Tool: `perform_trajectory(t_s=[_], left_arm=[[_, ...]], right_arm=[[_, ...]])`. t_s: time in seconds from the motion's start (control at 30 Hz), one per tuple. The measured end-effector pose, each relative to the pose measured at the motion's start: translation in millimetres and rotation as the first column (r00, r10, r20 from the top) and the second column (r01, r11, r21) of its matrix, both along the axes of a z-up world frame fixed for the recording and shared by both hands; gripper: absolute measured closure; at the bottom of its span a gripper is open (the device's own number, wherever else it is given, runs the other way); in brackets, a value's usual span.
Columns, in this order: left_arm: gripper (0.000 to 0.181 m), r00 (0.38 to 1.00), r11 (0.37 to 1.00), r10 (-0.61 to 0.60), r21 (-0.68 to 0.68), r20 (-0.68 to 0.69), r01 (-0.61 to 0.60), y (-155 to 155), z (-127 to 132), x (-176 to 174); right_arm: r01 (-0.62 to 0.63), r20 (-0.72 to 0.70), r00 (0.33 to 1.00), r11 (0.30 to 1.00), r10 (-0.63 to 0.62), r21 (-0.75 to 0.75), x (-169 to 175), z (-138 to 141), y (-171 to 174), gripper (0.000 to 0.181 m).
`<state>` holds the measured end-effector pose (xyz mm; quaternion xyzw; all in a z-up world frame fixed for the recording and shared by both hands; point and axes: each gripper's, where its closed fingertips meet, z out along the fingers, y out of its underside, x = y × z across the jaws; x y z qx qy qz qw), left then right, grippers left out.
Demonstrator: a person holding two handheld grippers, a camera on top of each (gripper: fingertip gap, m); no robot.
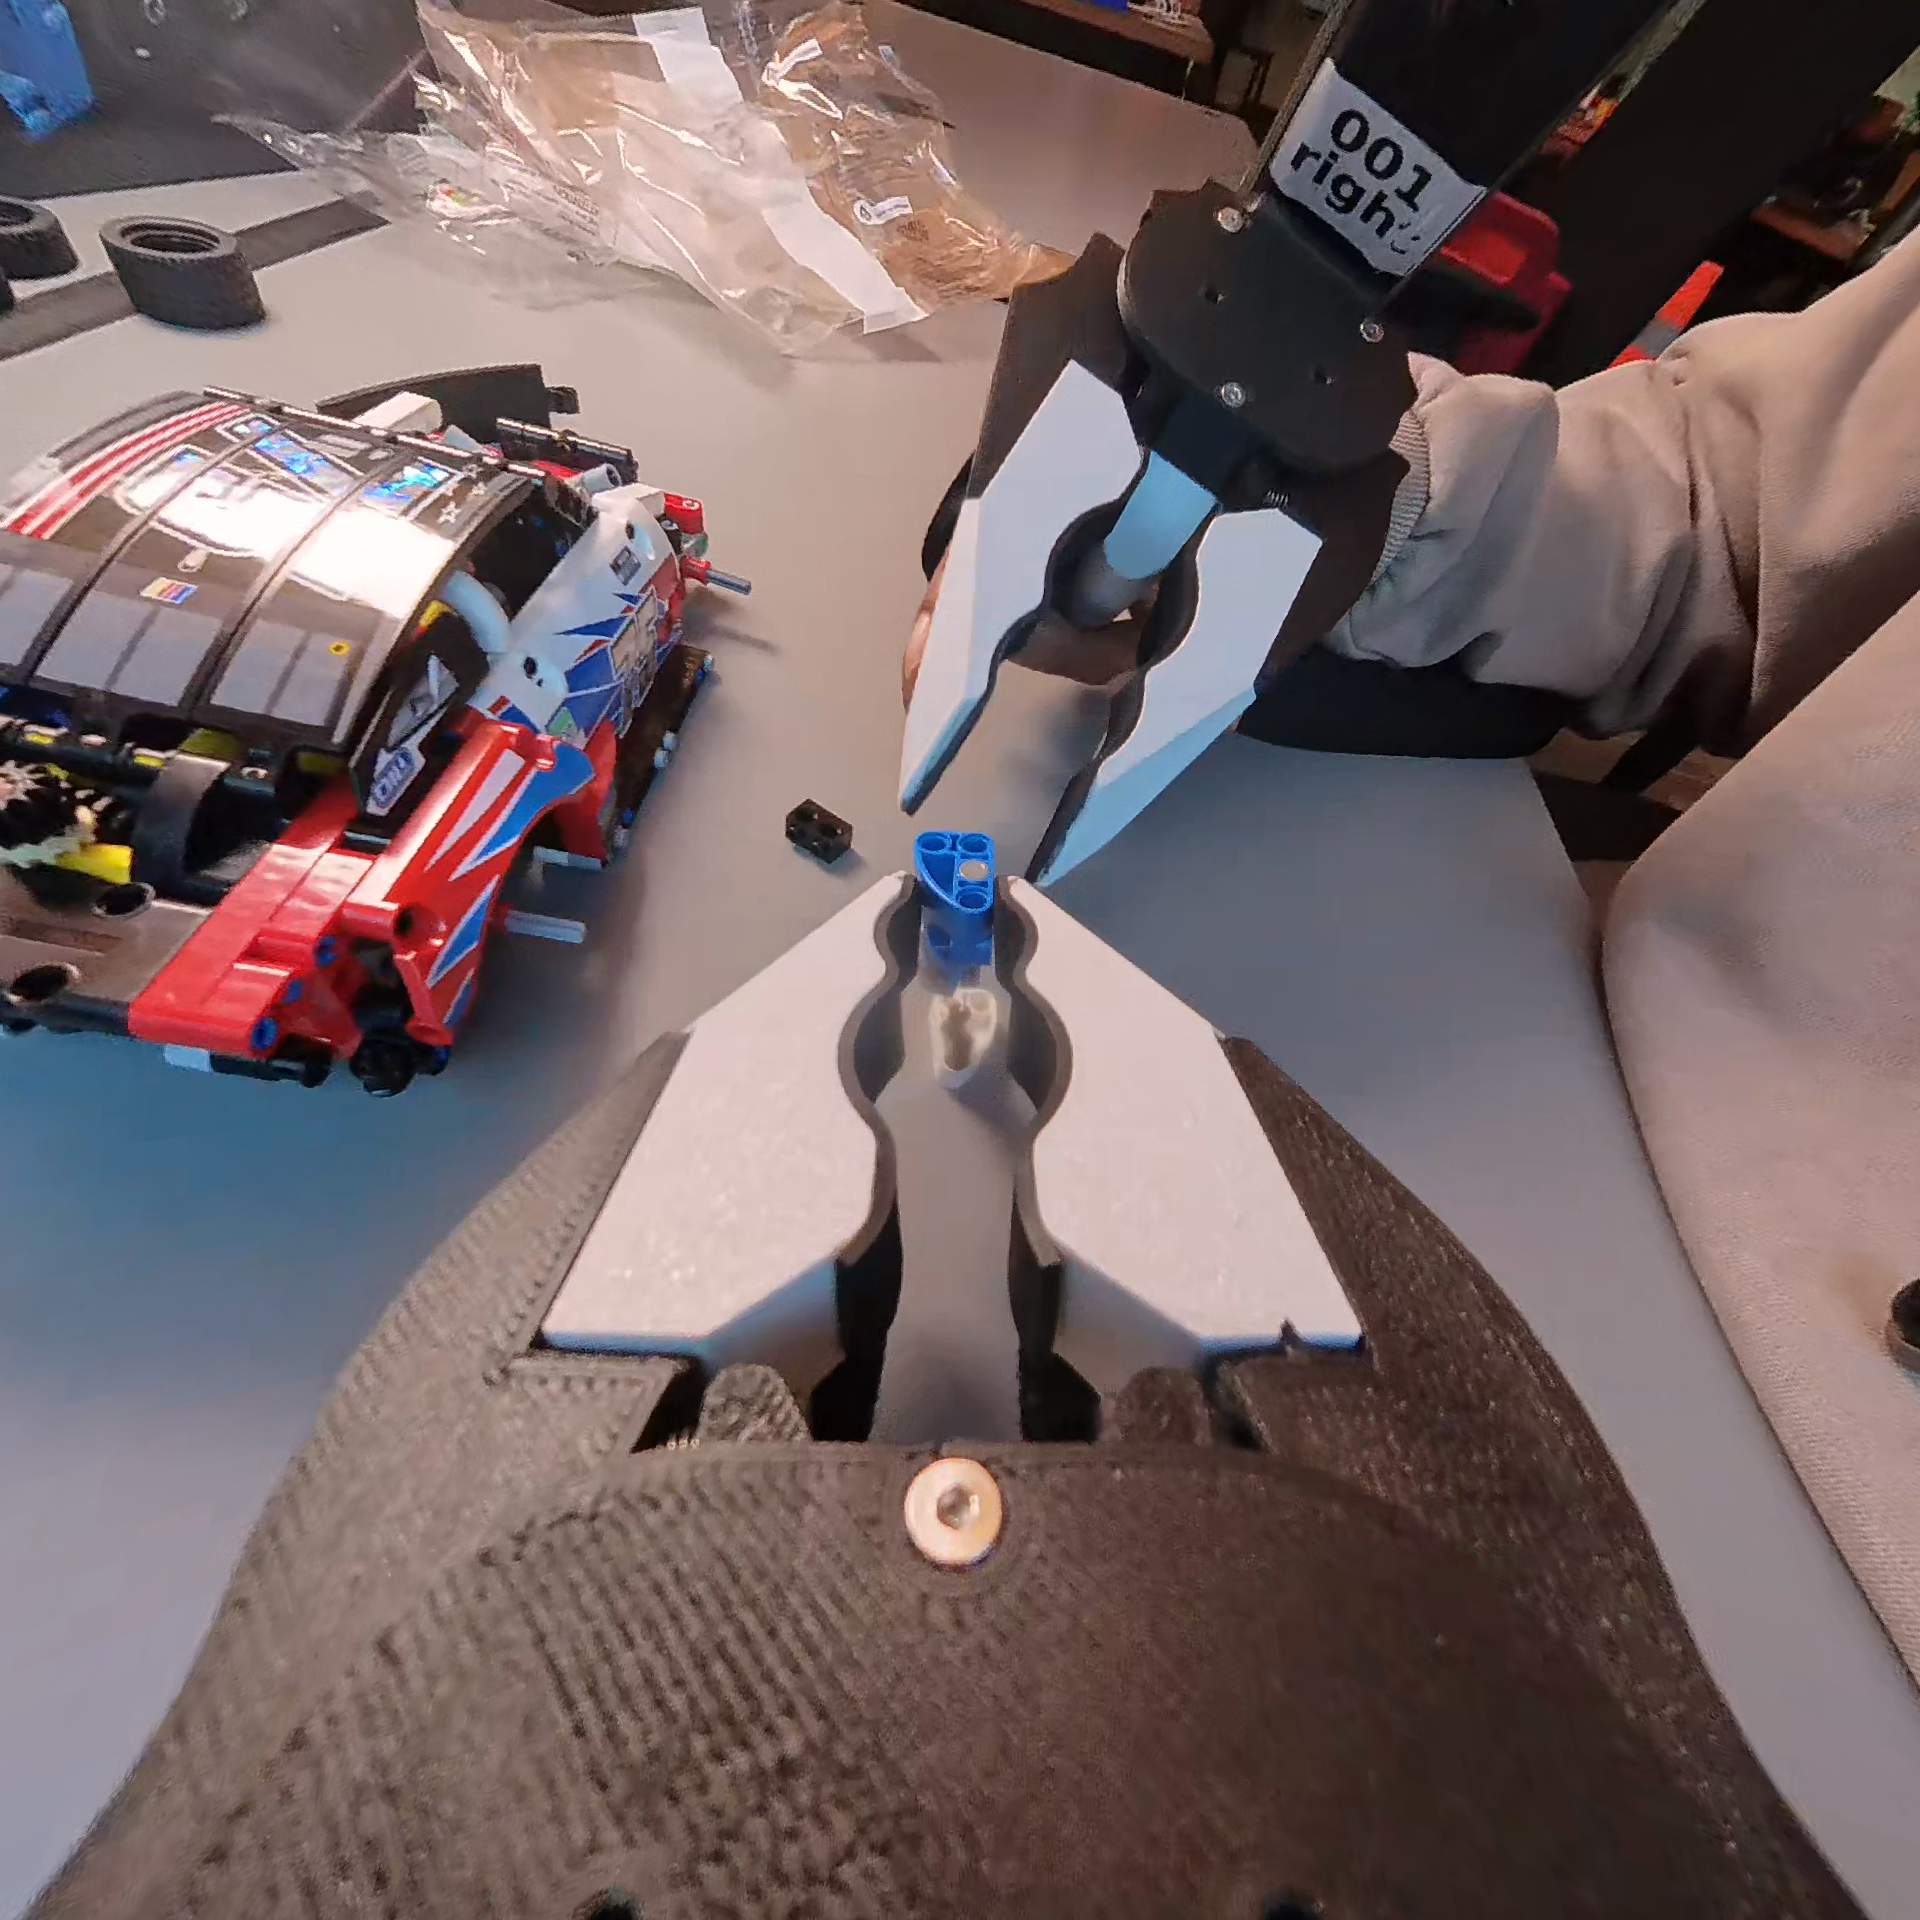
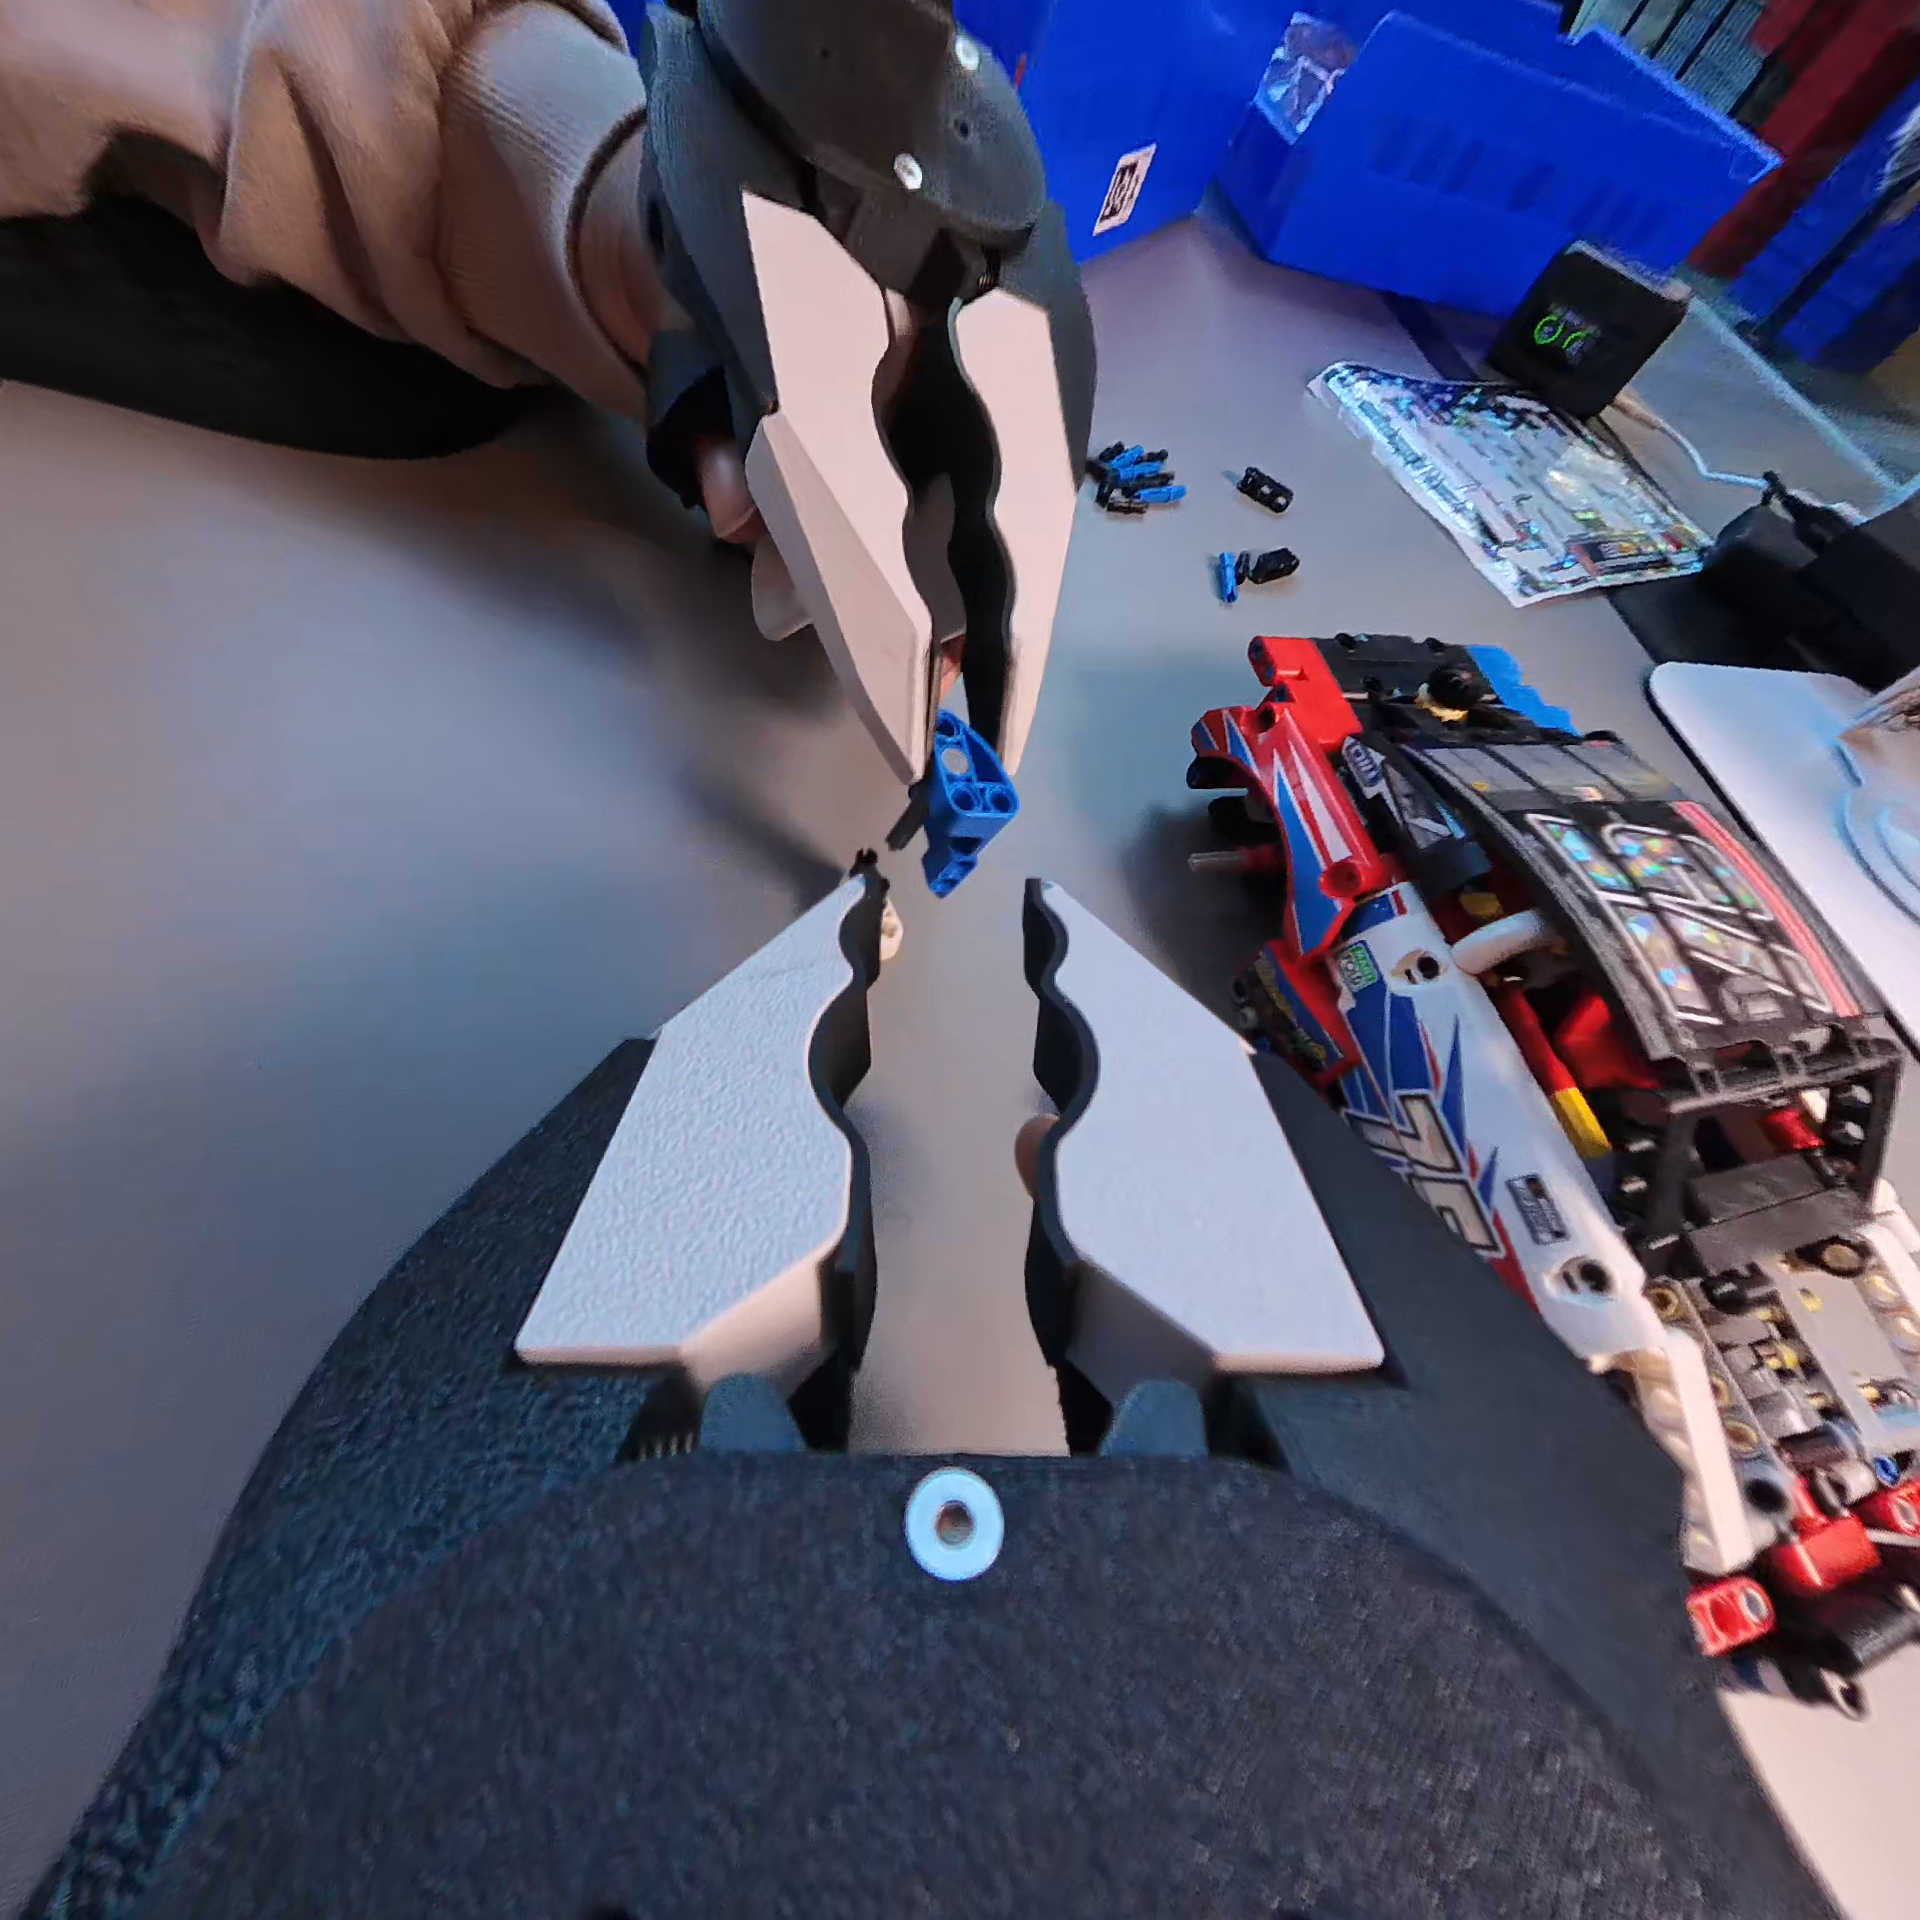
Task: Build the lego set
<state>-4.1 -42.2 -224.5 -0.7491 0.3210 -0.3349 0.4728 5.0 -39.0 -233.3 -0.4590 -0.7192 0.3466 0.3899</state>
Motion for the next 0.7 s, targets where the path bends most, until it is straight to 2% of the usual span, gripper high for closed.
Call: perform_trajectory(t_s=[0.17, 0.27, 0.53, 0.7], left_arm=[[0.170, 0.999, 0.999, 0.053, 0.013, -0.005, -0.053, 7, 2, -11], [0.170, 0.998, 0.998, 0.063, 0.014, 0.005, -0.063, 9, 3, -14], [0.170, 0.999, 0.999, 0.036, 0.021, 0.014, -0.036, 5, 3, -16], [0.170, 0.998, 0.998, 0.058, 0.031, 0.009, -0.059, 9, 4, -24]], right_arm=[[-0.039, 0.206, 0.978, 0.999, 0.042, -0.019, 8, -26, -4, 0.157], [-0.065, 0.280, 0.957, 0.996, 0.080, -0.063, 8, -29, -7, 0.155], [-0.115, 0.398, 0.911, 0.993, 0.111, -0.015, -3, -37, -5, 0.153], [-0.170, 0.435, 0.888, 0.985, 0.152, 0.003, -6, -43, -11, 0.158]])
